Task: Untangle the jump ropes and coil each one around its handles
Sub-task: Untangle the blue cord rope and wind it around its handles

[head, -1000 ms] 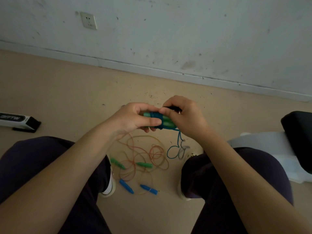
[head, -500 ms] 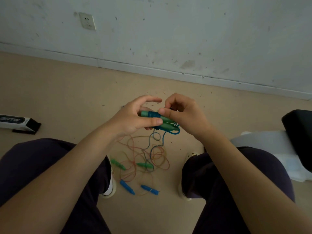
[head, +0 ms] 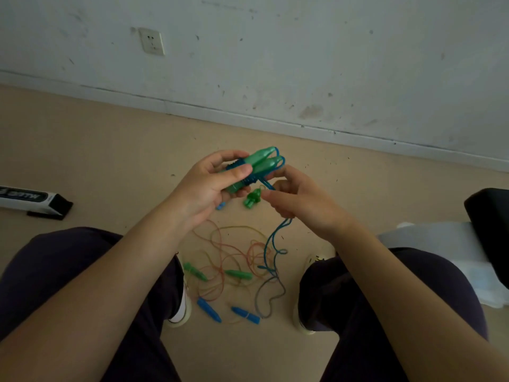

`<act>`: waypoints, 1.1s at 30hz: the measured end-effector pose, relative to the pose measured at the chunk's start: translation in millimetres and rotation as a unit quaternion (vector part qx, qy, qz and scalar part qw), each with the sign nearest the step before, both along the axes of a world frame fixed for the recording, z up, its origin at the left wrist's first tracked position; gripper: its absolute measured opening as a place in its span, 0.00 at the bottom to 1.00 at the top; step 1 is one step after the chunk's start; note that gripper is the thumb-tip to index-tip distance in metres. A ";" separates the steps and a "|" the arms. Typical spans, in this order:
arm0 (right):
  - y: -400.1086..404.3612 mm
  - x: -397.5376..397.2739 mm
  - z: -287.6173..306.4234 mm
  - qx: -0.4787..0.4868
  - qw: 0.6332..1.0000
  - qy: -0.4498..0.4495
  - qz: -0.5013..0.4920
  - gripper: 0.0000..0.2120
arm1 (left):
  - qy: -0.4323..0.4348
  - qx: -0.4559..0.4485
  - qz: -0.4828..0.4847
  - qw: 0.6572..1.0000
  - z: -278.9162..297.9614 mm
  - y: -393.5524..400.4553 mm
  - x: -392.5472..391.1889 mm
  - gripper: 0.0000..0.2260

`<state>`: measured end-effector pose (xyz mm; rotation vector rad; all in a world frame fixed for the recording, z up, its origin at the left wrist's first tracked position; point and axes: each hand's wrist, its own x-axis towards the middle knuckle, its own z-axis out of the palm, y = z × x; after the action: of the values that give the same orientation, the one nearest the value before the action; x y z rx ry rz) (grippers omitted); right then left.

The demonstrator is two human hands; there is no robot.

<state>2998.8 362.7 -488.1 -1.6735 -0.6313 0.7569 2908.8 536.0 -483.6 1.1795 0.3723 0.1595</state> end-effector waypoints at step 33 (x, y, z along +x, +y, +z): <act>-6.9 2.5 17.6 -0.043 0.927 -0.370 -0.038 0.05 | 0.084 0.246 -0.103 0.960 -9.0 -5.1 0.4 0.15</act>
<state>3001.3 355.8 -470.4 -2.0509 -1.0526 0.0625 2909.2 530.9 -492.7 1.7232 0.3666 -0.0363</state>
